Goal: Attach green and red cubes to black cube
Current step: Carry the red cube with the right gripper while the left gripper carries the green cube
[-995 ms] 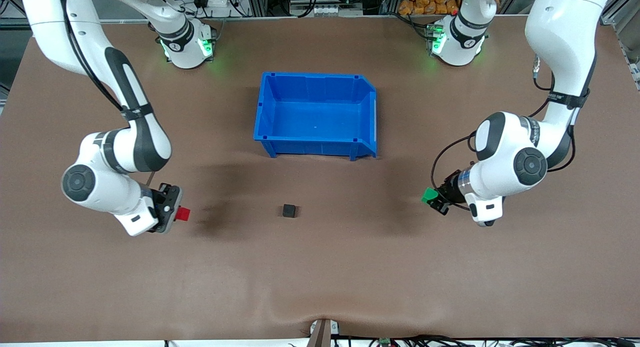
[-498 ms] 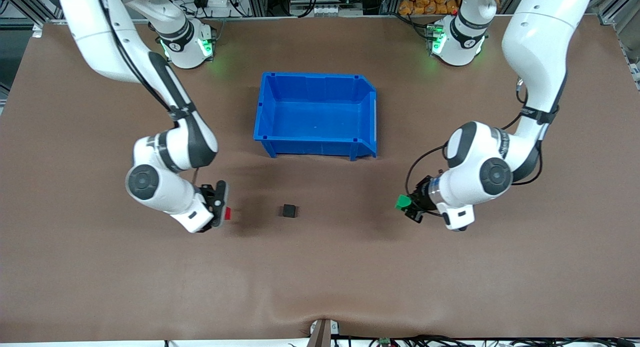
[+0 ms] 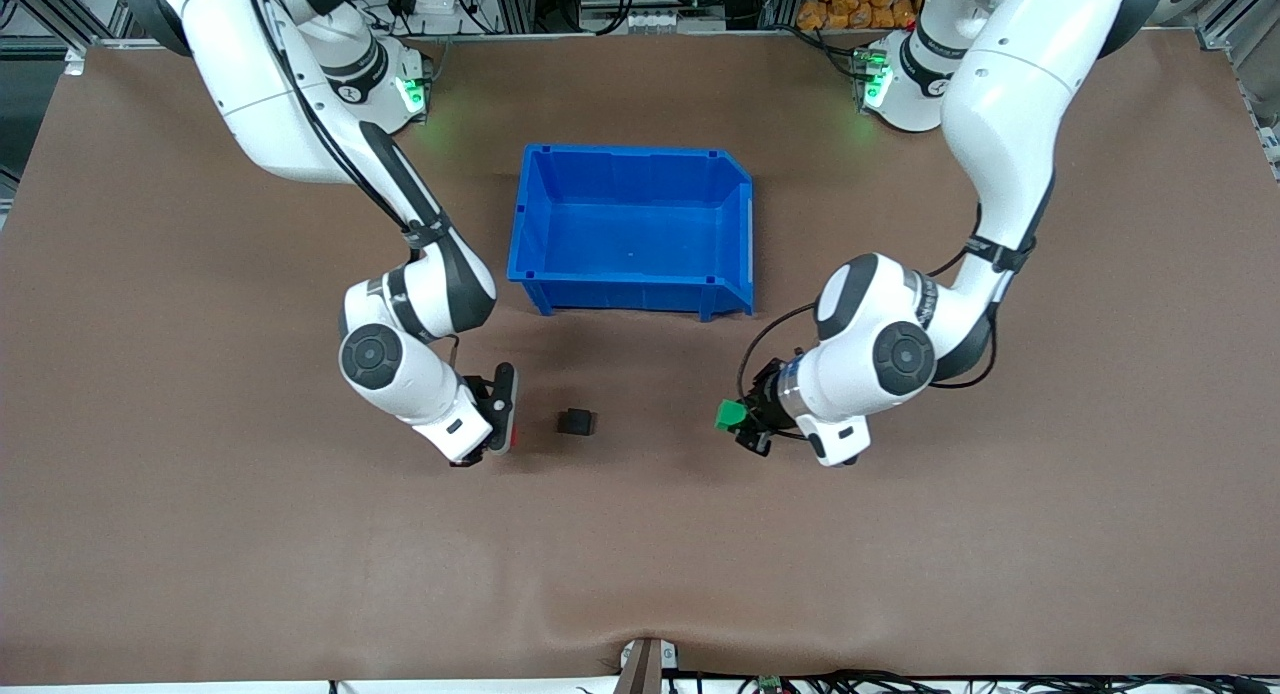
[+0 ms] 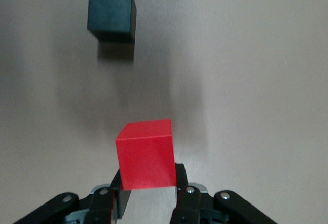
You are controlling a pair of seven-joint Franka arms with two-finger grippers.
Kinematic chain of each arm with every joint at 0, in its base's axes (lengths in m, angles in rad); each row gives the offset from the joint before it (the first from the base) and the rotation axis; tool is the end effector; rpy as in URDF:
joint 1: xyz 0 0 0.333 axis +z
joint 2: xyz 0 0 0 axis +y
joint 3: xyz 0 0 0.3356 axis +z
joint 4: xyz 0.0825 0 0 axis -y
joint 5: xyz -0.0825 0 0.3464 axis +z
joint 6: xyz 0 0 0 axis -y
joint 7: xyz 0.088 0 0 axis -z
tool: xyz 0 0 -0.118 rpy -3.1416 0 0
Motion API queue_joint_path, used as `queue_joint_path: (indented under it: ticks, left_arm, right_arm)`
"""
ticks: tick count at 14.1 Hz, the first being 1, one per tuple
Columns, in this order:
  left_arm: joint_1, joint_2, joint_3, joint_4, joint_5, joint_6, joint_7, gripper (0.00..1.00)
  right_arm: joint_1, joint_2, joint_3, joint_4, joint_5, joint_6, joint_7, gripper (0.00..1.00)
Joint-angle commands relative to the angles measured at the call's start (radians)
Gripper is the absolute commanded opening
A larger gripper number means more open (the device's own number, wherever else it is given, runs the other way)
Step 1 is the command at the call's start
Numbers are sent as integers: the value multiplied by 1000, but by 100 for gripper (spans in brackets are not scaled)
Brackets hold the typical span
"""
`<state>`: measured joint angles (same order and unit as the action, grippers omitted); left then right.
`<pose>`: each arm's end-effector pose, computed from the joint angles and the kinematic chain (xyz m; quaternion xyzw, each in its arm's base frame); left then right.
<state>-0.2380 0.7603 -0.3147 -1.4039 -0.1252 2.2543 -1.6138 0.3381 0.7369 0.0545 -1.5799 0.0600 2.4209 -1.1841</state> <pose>0.6405 -0.3372 0.3045 0.8053 0.5692 -0.1089 0.1253 0.6461 0.2612 0.2440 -0.7241 -0.6866 -0.0632 0.0157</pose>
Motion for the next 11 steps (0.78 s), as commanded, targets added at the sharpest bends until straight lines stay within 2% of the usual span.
queue_joint_path:
  ticks: [1,4,11]
  left_arm:
    - [-38,45,6,43,-22,88,-66,0]
    - [-70,102,8,100,-22,111,-115,0]
    - [-101,116,16,114,-22,111,-129,0]
  right_arm:
    - [22,30,-5,34,-3,7,41,0]
    - [42,53,-10,35,-8,9,75,0]
    - [100,70,-10,38,-8,30,164,3]
